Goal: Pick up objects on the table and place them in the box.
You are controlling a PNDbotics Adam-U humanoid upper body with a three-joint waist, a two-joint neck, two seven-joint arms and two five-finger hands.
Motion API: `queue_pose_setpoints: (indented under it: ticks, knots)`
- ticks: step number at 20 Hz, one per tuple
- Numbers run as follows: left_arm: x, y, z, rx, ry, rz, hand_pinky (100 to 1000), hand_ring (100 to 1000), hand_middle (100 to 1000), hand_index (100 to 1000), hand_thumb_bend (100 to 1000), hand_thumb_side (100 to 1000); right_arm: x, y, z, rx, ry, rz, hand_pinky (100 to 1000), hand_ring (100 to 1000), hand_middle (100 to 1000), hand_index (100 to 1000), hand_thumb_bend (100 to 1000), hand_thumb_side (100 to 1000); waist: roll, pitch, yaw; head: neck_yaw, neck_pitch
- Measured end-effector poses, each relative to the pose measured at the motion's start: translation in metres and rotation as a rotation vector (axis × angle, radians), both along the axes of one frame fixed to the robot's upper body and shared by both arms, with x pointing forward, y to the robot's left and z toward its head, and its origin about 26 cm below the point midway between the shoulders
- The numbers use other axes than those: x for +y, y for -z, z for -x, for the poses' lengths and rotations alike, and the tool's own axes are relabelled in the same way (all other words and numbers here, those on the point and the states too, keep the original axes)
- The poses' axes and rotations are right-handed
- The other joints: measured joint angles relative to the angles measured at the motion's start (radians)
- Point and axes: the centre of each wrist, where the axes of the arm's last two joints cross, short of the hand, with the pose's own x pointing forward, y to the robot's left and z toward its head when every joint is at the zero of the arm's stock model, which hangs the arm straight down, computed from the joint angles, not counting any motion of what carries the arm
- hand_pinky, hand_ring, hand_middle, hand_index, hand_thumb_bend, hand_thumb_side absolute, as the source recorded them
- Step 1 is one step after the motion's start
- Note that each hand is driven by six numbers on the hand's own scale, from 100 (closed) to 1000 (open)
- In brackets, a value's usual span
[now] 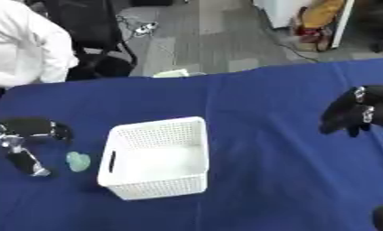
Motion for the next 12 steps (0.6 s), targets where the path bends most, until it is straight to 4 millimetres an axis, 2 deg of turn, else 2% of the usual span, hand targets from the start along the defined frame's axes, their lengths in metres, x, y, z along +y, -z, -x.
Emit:
queue_pose_setpoints:
  ticks: [8, 12]
  knots:
    - [-0.010, 0.009, -0.004, -0.022, 0.055, 0.056, 523, 659, 807, 779, 1000, 219, 0.000, 0.000, 0.000, -0.001, -0.002, 0.000, 100, 246, 509, 595, 736, 1000, 0.000, 0.000, -0.006, 0.000, 0.000]
    - [-0.012, 0.013, -0.005, -0.012, 0.052, 0.046, 367, 523, 731, 721, 935, 149, 0.001, -0.001, 0.000, -0.002, -0.005, 0.003, 100, 246, 509, 595, 733, 1000, 0.000, 0.000, -0.007, 0.001, 0.000]
